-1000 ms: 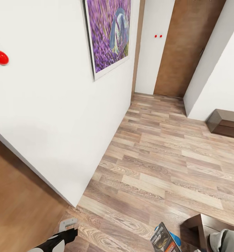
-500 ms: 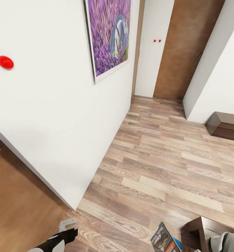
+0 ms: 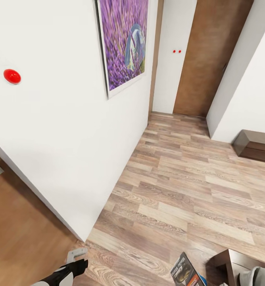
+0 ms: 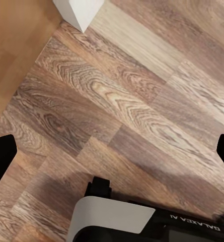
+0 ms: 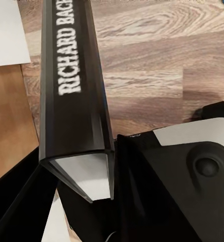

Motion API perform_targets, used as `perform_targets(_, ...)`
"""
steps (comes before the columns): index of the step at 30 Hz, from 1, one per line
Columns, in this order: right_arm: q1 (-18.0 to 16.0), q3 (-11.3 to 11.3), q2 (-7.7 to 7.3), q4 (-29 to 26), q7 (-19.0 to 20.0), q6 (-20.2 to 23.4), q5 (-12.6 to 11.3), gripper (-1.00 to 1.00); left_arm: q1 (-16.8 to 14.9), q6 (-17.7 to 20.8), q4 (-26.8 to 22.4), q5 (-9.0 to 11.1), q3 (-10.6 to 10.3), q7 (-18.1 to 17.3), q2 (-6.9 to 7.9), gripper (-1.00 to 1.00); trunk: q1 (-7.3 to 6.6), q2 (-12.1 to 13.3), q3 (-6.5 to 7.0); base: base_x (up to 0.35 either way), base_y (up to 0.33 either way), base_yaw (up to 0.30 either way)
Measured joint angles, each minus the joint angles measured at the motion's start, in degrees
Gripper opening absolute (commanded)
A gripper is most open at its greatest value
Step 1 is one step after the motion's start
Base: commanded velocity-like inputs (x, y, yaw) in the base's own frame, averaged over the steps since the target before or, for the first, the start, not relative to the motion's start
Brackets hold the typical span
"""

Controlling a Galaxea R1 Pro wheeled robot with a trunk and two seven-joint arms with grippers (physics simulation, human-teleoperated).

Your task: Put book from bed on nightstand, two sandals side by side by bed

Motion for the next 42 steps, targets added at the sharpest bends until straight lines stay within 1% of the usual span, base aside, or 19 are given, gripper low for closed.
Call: perform_targets(42, 0.0, 0.1, 0.17, 0.0, 0.0, 0.0, 0.0, -1.0, 0.0, 0.0, 0.0, 0.0, 0.0, 0.0, 0.0, 1.0, 0.0, 0.0, 3.92, 0.0, 0.0, 0.0)
